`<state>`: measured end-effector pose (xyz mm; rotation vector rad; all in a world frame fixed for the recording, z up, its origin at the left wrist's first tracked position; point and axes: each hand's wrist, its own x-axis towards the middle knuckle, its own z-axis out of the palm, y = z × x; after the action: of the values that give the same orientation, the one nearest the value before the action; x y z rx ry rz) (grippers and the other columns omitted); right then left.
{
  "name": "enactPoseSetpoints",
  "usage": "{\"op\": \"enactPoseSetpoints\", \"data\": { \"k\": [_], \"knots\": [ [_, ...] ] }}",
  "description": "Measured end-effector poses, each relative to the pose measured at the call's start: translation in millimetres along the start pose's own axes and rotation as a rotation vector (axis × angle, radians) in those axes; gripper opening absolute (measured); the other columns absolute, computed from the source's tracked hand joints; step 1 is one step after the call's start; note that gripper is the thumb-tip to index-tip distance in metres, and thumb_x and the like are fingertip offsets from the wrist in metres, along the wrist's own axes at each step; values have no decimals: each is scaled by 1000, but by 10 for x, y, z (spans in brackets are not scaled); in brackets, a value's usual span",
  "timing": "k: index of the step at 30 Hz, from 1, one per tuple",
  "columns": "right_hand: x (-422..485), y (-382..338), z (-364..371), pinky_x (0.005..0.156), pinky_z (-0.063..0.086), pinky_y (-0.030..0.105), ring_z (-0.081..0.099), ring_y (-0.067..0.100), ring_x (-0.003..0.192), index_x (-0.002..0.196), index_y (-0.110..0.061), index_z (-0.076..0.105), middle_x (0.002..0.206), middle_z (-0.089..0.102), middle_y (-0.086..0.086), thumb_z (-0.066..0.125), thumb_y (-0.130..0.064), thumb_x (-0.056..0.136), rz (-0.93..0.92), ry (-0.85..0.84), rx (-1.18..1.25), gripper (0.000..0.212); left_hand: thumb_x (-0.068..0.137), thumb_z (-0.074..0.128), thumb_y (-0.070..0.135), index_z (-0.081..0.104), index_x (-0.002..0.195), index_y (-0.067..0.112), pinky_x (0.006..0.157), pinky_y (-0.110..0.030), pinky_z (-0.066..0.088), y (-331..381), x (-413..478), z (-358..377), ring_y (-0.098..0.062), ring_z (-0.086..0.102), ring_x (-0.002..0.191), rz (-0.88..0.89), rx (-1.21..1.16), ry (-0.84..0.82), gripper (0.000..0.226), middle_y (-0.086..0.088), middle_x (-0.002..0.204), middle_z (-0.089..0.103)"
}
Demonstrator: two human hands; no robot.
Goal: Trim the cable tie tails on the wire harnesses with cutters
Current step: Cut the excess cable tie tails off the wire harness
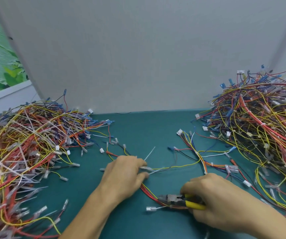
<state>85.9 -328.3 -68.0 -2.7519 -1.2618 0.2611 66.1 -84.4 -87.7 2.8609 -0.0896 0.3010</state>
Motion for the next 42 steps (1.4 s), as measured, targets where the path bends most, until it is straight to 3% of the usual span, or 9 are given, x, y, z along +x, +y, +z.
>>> {"op": "enactPoseSetpoints", "data": {
  "k": [3,8,16,21,23,26,33,36,42],
  "knots": [
    [-18,14,-25,73,46,35,49,15,85,85,-32,45,79,46,-11,45,-39,76,20,-15,-19,11,82,56,59,64,101,26,76,-32,47,18,11,0,-20,58,101,-58,156,-77,39,5,95,64],
    [-9,2,12,76,48,36,52,20,95,95,-28,48,91,54,-7,46,-39,78,95,-12,-38,20,78,59,61,64,93,23,71,-32,42,58,-7,-28,-22,59,99,-94,210,-54,41,5,96,65],
    [-3,3,25,73,46,34,52,19,94,94,-29,47,92,54,-7,48,-39,78,101,-11,-39,19,92,53,34,56,84,19,66,-31,36,122,-24,-33,-32,59,98,-77,280,-165,18,-7,97,63],
    [10,35,30,75,47,37,51,19,91,85,-30,44,88,49,-7,47,-41,78,71,-37,-27,13,86,51,31,46,70,23,65,-34,45,29,-44,-61,-15,54,73,-57,-111,-68,19,5,70,56],
    [6,43,16,75,47,38,50,17,87,78,-31,43,86,44,-8,49,-43,79,66,-49,3,13,84,57,30,51,65,25,63,-24,41,-21,-25,-70,-6,49,64,-19,-227,-34,20,8,64,52],
    [4,42,2,76,47,38,51,15,84,76,-28,46,86,42,-8,51,-44,80,63,-48,35,17,83,65,29,61,67,26,65,-13,36,-99,-8,-74,-2,52,71,21,-321,-95,17,6,75,55],
    [86,-55,-63,75,49,41,55,23,86,79,-22,47,86,55,0,51,-49,81,134,-49,35,28,87,65,18,62,74,16,62,-17,41,-207,-3,-94,-3,52,61,-31,-611,-289,14,6,66,63],
    [198,-171,-69,68,48,39,54,30,82,73,-18,44,79,52,4,51,-42,80,170,-33,45,26,87,66,10,61,82,10,62,-19,46,-207,-7,-99,-10,56,62,-53,-745,-308,7,3,66,62],
    [365,-372,-90,52,35,29,44,32,68,68,-13,42,64,40,2,52,-33,78,198,-27,39,24,90,64,9,55,74,15,55,-9,38,-203,-1,-112,0,47,54,-54,-832,-296,18,11,58,57]
  ]
}}
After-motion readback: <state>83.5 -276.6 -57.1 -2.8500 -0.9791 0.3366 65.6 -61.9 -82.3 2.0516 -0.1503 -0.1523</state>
